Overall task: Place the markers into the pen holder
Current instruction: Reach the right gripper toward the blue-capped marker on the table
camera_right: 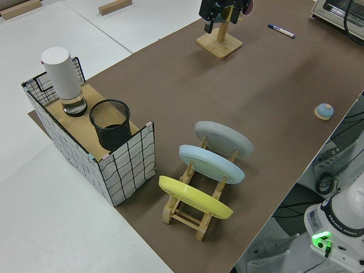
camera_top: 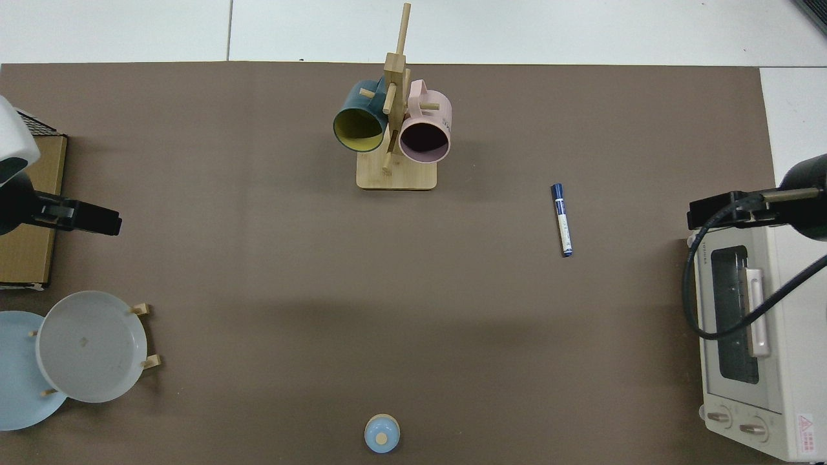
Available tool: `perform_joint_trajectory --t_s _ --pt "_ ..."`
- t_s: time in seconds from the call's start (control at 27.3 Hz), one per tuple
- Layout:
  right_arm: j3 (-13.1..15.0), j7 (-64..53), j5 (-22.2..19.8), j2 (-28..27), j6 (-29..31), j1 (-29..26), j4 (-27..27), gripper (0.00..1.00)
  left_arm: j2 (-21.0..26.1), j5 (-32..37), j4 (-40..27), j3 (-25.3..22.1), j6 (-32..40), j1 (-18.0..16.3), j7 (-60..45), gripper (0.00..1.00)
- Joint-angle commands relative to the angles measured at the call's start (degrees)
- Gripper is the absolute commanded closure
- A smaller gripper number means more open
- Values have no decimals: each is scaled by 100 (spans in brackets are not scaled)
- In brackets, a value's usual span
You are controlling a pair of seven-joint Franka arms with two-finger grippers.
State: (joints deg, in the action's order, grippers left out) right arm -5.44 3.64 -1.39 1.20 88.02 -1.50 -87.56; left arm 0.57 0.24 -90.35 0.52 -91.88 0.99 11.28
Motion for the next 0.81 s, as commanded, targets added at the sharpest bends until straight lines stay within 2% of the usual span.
perform_joint_trajectory --t_s 0.0,0.37,0.66,0.77 --pt "-54 -135 113 144 5 -105 -157 0 -163 -77 -202 -43 -119 -2 94 0" --pt "-54 -118 130 74 285 -61 -192 0 -163 -85 -220 -35 -110 -2 85 0" --pt "-63 -13 121 -471 865 -8 -271 0 -171 -85 -229 -26 -93 24 68 0" --pt "-63 67 130 -673 1278 62 -437 0 -163 -138 -229 -17 -84 42 24 0"
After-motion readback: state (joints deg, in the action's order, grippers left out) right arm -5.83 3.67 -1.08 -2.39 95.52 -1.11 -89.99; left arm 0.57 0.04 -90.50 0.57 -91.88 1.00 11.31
